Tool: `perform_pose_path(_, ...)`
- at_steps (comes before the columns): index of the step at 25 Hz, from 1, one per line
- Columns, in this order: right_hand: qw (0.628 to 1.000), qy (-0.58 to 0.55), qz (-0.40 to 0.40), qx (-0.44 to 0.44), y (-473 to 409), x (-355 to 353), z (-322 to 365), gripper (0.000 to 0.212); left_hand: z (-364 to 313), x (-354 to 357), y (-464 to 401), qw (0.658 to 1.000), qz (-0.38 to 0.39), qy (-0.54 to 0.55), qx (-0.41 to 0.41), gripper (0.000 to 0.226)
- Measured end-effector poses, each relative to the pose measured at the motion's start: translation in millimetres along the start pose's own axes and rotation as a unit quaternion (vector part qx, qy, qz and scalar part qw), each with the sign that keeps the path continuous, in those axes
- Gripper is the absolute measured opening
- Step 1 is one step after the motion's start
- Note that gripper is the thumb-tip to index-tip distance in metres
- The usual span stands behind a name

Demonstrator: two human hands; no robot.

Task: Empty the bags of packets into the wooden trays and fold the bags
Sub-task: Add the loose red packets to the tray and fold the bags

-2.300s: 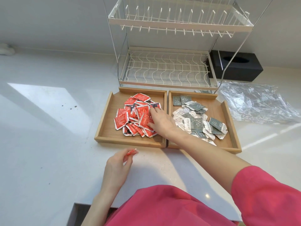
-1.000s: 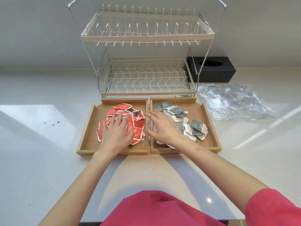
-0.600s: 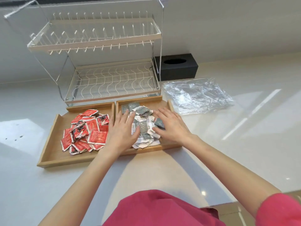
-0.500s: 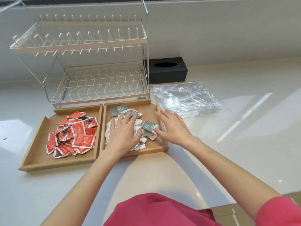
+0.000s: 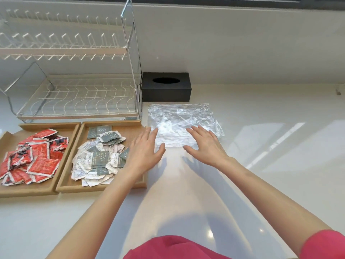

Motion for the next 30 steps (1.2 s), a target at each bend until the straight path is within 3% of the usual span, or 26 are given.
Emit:
perform_pose_path(7, 0.999, 0.043, 0.026, -0.020, -53.6, -24.5, -53.8, 0.060, -14.1, 40.5, -19.7, 0.962, 0.010, 0.218, -0.164, 0.048)
perform_pose_path(14, 0.995, 0.076, 0.052, -0.048, -113.8, -18.7, -77.5, 0.061, -17.1, 66.7, -29.7, 0.946, -0.011, 0.204, -0.252, 0.044)
perform_pose_path(17, 0.993, 0.080, 0.069, -0.046, -133.7, -11.3, -85.7, 0.061, -13.9, 76.6, -26.6, 0.902, -0.015, 0.280, -0.330, 0.044)
perform_pose_path(21, 0.991, 0.101, 0.070, -0.051, -167.7, -8.2, -89.3, 0.062, -15.9, 89.2, -26.5, 0.799, -0.017, 0.447, -0.401, 0.051)
perform_pose_path(30, 0.983, 0.127, 0.133, 0.005, -194.4, 16.8, -106.9, 0.087, -26.4, 96.9, -42.4, 0.718, -0.029, 0.581, -0.382, 0.061)
Point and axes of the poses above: each hand's wrist, its own y-axis away from the middle knuckle, its own x-axis out of the palm, z = x × y, the point moved 7 cm from there along -y, towards the middle knuckle, and after that the axes turned 6 degrees about y, right-handed, at the moved point
